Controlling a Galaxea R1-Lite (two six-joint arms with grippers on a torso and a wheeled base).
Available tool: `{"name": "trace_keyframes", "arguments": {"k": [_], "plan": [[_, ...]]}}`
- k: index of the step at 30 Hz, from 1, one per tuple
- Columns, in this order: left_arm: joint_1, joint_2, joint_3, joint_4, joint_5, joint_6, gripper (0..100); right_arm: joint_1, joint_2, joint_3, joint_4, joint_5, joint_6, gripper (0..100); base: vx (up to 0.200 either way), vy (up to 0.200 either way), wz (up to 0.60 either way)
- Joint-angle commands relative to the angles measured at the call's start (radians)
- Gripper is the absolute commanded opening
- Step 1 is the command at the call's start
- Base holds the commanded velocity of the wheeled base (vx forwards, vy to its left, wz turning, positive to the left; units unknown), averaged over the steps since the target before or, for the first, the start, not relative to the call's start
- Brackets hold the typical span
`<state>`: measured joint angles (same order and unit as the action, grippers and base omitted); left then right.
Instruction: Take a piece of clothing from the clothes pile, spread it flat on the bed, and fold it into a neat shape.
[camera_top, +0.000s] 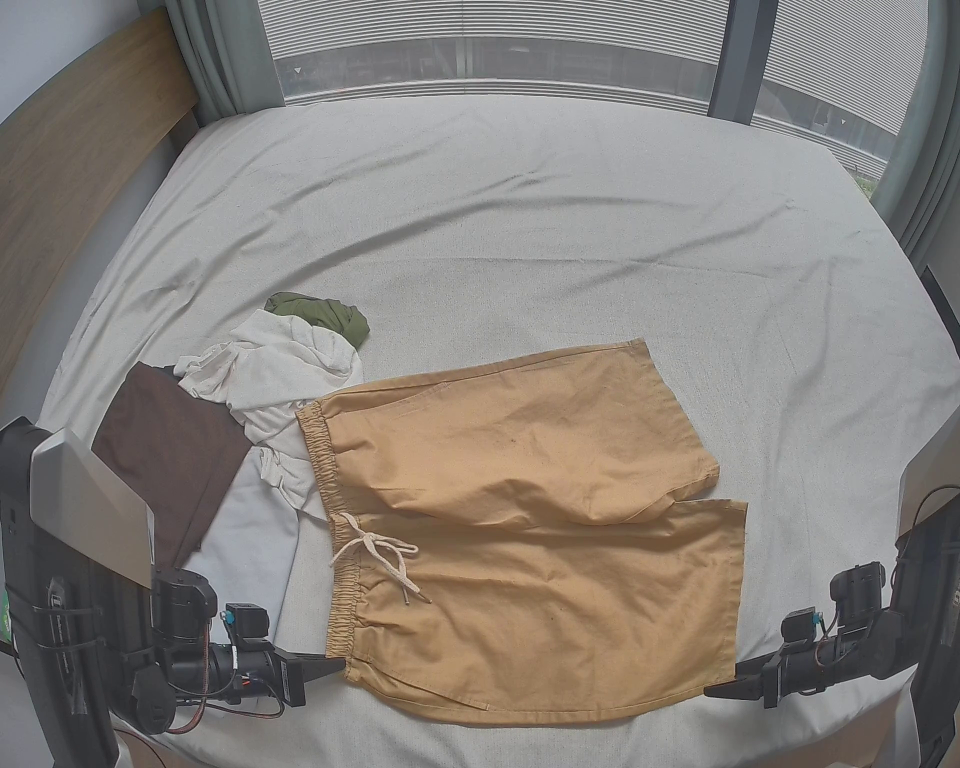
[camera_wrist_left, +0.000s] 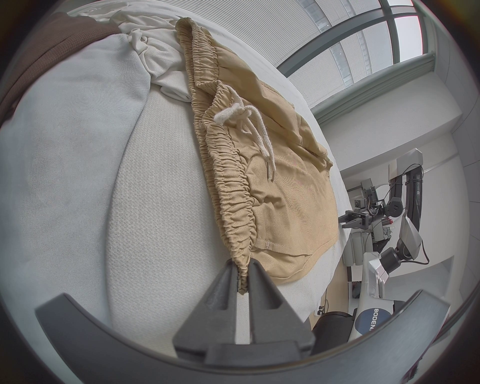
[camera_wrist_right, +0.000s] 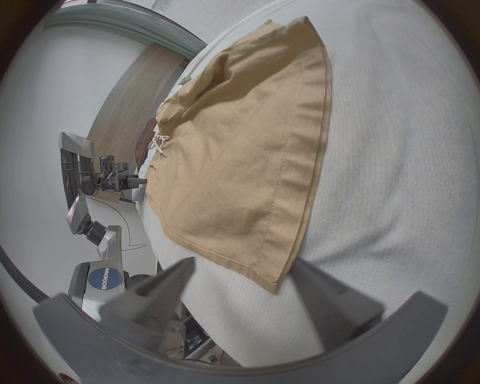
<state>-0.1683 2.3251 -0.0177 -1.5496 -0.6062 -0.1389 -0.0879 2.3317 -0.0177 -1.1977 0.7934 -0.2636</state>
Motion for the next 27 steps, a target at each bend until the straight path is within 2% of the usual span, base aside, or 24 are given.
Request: {"name": "trace_keyframes", "arguments": {"k": [1,18,24,27], "plan": [[0.0,0.003,0.015,0.0,-0.001,-0.001,0,0.0,0.008,0.018,-0.008,0.004,-0.003,0,0.0,0.0,0.0],[0.009,0.036,0.018,0.006,0.0,0.001,0,0.0,-0.005,0.018,0.021,0.006,-0.005,0,0.0,0.0,0.0],[0.01,0.033,0.018,0.06,0.005,0.021,0,0.002,-0.025,0.018,0.095,0.006,-0.034,0,0.0,0.0,0.0],[0.03,0.011,0.018,0.148,0.005,0.061,0,0.004,-0.052,0.018,0.145,0.004,-0.037,0,0.0,0.0,0.0]]}}
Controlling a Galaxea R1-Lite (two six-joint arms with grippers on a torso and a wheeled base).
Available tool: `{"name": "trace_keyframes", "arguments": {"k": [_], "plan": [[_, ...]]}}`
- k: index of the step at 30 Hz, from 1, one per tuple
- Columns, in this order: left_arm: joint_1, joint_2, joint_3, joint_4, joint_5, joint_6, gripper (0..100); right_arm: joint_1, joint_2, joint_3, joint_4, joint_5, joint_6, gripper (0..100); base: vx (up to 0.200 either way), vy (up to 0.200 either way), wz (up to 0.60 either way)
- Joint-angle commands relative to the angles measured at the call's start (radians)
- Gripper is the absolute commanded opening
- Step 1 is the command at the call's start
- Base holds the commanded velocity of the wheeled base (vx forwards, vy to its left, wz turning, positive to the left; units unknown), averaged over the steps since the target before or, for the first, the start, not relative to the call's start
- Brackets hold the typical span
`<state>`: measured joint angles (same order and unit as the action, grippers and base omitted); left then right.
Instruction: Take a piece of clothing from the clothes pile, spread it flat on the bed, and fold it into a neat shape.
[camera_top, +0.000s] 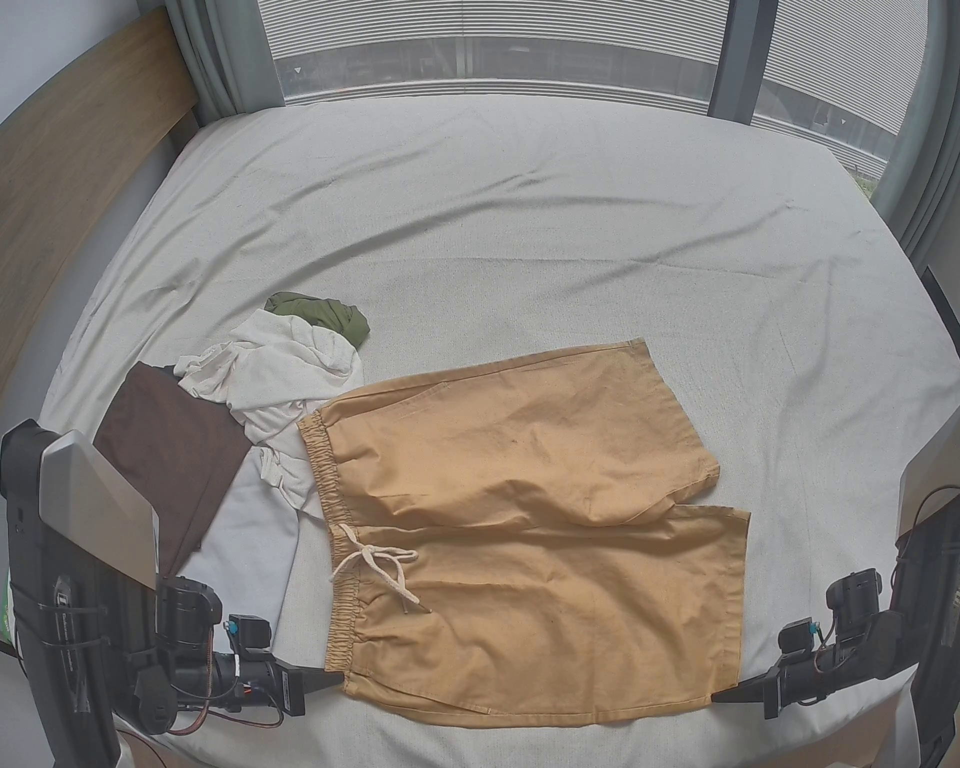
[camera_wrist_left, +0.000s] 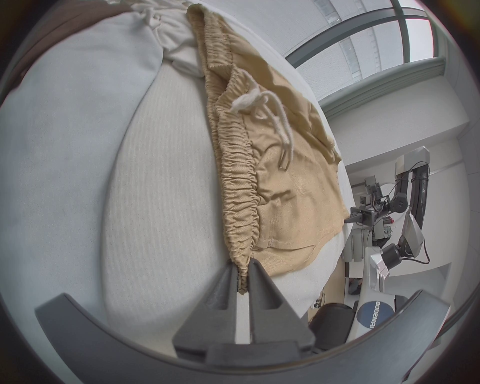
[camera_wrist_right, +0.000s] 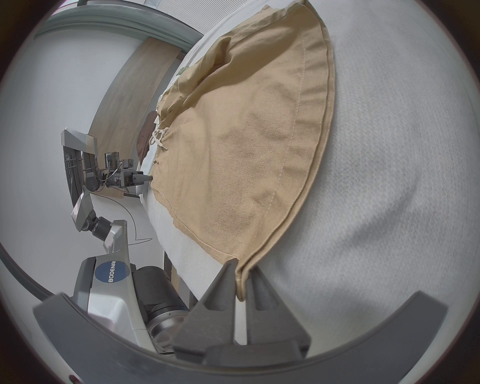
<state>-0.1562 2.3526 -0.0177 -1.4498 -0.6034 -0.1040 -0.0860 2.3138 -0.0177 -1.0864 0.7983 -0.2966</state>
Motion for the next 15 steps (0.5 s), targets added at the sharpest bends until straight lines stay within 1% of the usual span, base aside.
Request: {"name": "trace_keyframes", "arguments": {"k": [1,5,6,9,10,12,15], "plan": [[0.023,-0.026,0.018,0.072,0.002,0.037,0,0.003,-0.039,0.018,0.046,-0.001,-0.007,0,0.0,0.0,0.0],[0.024,-0.064,0.018,0.141,-0.003,0.055,0,0.006,-0.048,0.018,0.069,0.001,-0.029,0,0.0,0.0,0.0],[0.024,-0.075,0.018,0.138,-0.004,0.055,0,0.006,-0.056,0.018,0.068,0.001,-0.03,0,0.0,0.0,0.0],[0.03,-0.084,0.018,0.124,-0.007,0.055,0,0.006,-0.071,0.018,0.068,0.002,-0.03,0,0.0,0.0,0.0],[0.038,-0.093,0.018,0.083,-0.027,0.05,0,0.006,-0.108,0.018,0.065,0.004,-0.03,0,0.0,0.0,0.0],[0.04,-0.096,0.018,0.049,-0.044,0.043,0,0.008,-0.146,0.018,0.066,0.007,-0.03,0,0.0,0.0,0.0],[0.04,-0.099,0.018,0.025,-0.05,0.043,0,0.008,-0.2,0.018,0.069,0.012,-0.029,0,0.0,0.0,0.0]]}}
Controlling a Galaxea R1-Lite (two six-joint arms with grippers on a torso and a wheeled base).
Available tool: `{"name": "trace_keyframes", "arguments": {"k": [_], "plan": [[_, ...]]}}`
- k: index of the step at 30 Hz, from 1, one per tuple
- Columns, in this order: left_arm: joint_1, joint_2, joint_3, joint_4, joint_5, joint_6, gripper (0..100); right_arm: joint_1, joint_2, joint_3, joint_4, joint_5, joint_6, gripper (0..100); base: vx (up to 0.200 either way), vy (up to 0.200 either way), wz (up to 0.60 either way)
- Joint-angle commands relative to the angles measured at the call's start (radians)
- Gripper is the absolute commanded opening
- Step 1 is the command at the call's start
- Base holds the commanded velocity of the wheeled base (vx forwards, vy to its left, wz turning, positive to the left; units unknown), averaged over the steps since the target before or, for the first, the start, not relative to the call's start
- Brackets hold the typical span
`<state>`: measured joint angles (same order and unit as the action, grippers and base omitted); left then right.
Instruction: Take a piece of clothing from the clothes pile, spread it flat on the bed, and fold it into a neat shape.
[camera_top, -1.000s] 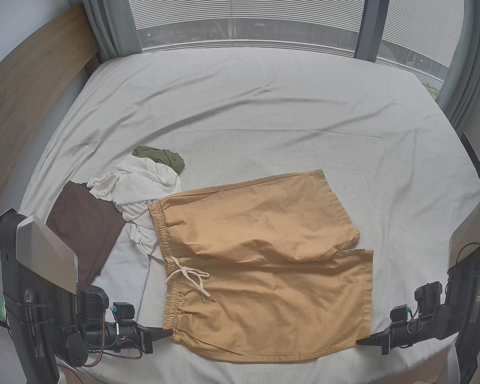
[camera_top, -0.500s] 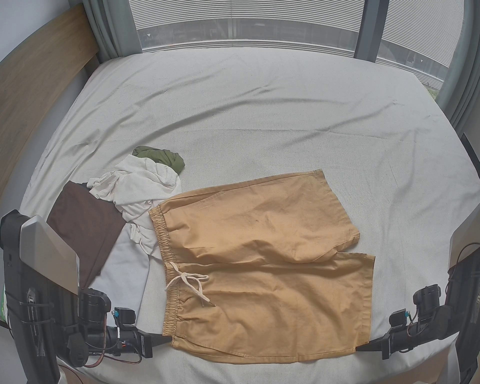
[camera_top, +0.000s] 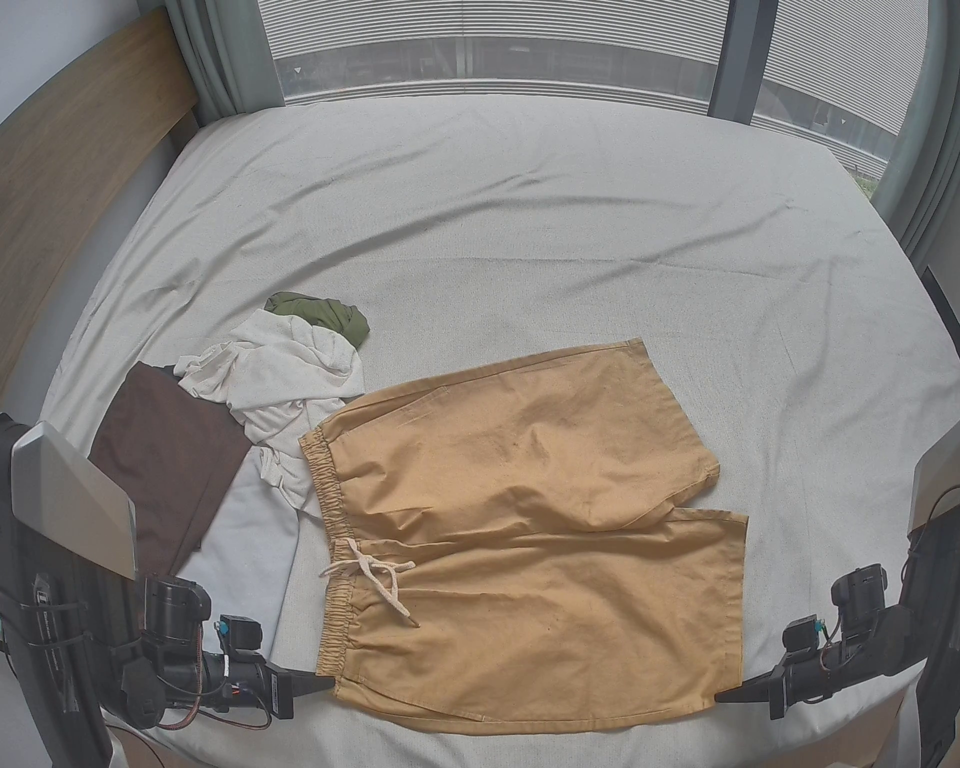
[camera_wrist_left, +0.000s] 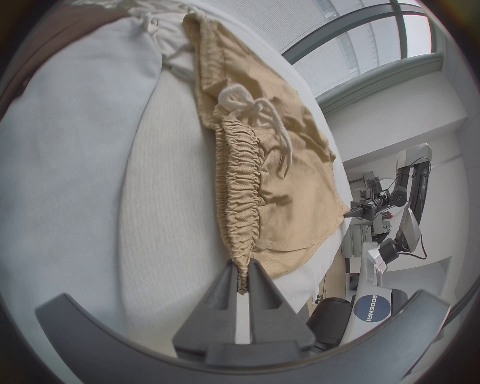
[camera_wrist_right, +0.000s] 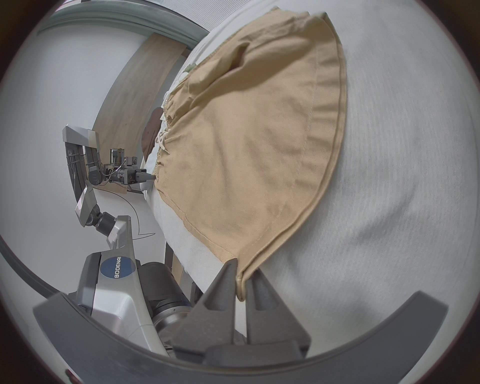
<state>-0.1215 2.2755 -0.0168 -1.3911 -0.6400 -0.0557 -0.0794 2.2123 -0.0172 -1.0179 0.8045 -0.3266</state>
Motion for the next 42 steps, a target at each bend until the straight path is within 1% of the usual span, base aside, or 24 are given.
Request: {"name": "trace_keyframes", "arguments": {"k": [1,4,6,7,14,16,17,18,21,23,24,25,26,28,32,37,40,42], "plan": [[0.005,-0.022,0.017,-0.034,-0.013,-0.006,0,0.001,-0.099,0.017,0.001,0.005,0.001,0,0.0,0.0,0.0],[0.002,-0.033,0.017,-0.101,-0.035,-0.015,0,-0.005,-0.166,0.017,-0.024,0.035,0.008,0,0.0,0.0,0.0],[-0.003,-0.031,0.017,-0.141,-0.047,-0.032,0,-0.008,-0.175,0.017,-0.042,0.047,0.011,0,0.0,0.0,0.0],[-0.006,-0.033,0.017,-0.167,-0.052,-0.056,0,-0.01,-0.177,0.017,-0.068,0.058,0.014,0,0.0,0.0,0.0],[-0.007,-0.074,-0.008,-0.164,-0.053,-0.108,0,-0.005,-0.166,0.01,-0.208,0.068,0.087,0,0.0,0.0,0.0],[-0.007,-0.08,-0.011,-0.164,-0.053,-0.111,0,-0.003,-0.164,0.01,-0.22,0.07,0.096,0,0.0,0.0,0.0],[-0.009,-0.091,-0.017,-0.164,-0.053,-0.131,0,0.0,-0.158,0.006,-0.263,0.07,0.13,0,0.0,0.0,0.0],[-0.009,-0.093,-0.017,-0.164,-0.053,-0.134,0,0.0,-0.158,0.005,-0.268,0.07,0.135,0,0.0,0.0,0.0],[-0.01,-0.128,-0.028,-0.164,-0.055,-0.173,0,0.003,-0.157,-0.001,-0.344,0.07,0.205,0,0.0,0.0,0.0],[-0.024,-0.157,-0.029,-0.164,-0.055,-0.214,0,0.01,-0.157,-0.003,-0.39,0.07,0.247,0,0.0,0.0,0.0],[-0.024,-0.157,-0.029,-0.164,-0.055,-0.214,0,0.01,-0.157,-0.003,-0.39,0.07,0.247,0,0.0,0.0,0.0],[-0.038,-0.189,-0.037,-0.164,-0.055,-0.259,0,0.021,-0.152,-0.004,-0.432,0.07,0.282,0,0.0,0.0,0.0],[-0.044,-0.202,-0.04,-0.164,-0.055,-0.279,0,0.024,-0.151,-0.004,-0.449,0.07,0.294,0,0.0,0.0,0.0],[-0.061,-0.24,-0.052,-0.164,-0.052,-0.358,0,0.032,-0.137,-0.003,-0.521,0.07,0.339,0,0.0,0.0,0.0],[-0.066,-0.284,-0.068,-0.164,-0.049,-0.443,0,0.036,-0.132,-0.029,-0.522,0.068,0.368,0,0.0,0.0,0.0],[-0.058,-0.298,-0.08,-0.164,-0.046,-0.469,0,0.036,-0.134,-0.059,-0.522,0.068,0.382,0,0.0,0.0,0.0],[-0.055,-0.309,-0.081,-0.164,-0.044,-0.477,0,0.035,-0.14,-0.079,-0.522,0.067,0.414,0,0.0,0.0,0.0],[-0.056,-0.326,-0.083,-0.164,-0.044,-0.506,0,0.035,-0.154,-0.093,-0.522,0.067,0.436,0,0.0,0.0,0.0]]}}
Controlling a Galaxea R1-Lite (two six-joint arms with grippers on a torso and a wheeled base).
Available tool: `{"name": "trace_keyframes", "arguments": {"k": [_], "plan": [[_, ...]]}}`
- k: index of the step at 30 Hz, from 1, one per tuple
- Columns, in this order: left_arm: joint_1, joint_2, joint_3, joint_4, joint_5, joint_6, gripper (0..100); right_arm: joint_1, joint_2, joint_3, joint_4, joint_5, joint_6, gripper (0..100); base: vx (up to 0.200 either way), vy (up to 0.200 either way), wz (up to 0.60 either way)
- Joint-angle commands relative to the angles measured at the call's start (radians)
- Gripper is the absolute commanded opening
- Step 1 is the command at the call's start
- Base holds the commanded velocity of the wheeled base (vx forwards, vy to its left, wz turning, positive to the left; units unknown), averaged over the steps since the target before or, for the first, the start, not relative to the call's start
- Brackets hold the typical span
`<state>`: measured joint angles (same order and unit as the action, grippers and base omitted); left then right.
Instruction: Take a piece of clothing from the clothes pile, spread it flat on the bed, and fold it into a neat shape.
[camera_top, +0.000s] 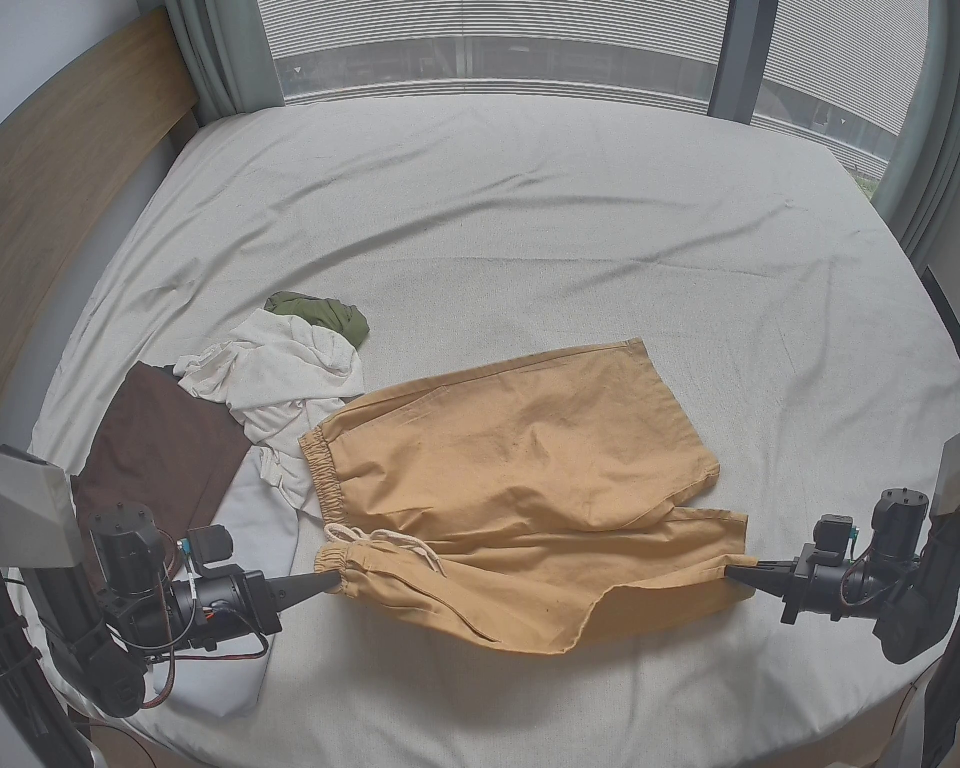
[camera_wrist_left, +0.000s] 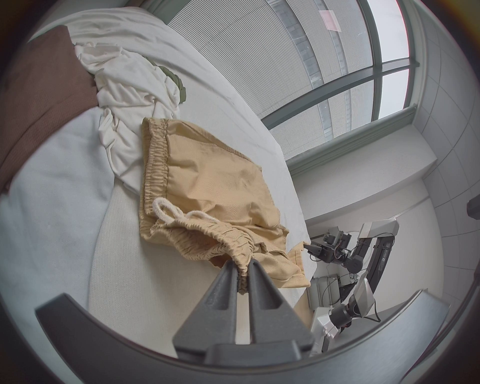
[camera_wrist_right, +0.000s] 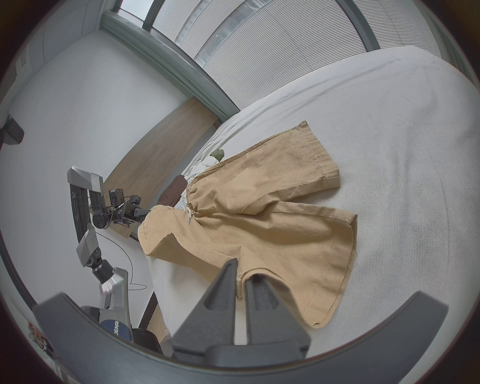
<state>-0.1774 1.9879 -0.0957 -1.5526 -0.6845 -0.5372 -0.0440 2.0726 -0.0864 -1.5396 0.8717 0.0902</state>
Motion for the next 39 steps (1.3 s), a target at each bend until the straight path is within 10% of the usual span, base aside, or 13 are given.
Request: {"name": "trace_keyframes", "arguments": {"k": [1,39], "plan": [[0.0,-0.046,-0.005,-0.003,0.0,-0.035,0,0.0,-0.022,-0.029,-0.001,0.0,0.026,0,0.0,0.0,0.0],[0.019,-0.029,-0.085,-0.001,0.036,-0.056,0,0.021,-0.12,-0.564,0.171,-0.039,0.332,0,0.0,0.0,0.0]]}}
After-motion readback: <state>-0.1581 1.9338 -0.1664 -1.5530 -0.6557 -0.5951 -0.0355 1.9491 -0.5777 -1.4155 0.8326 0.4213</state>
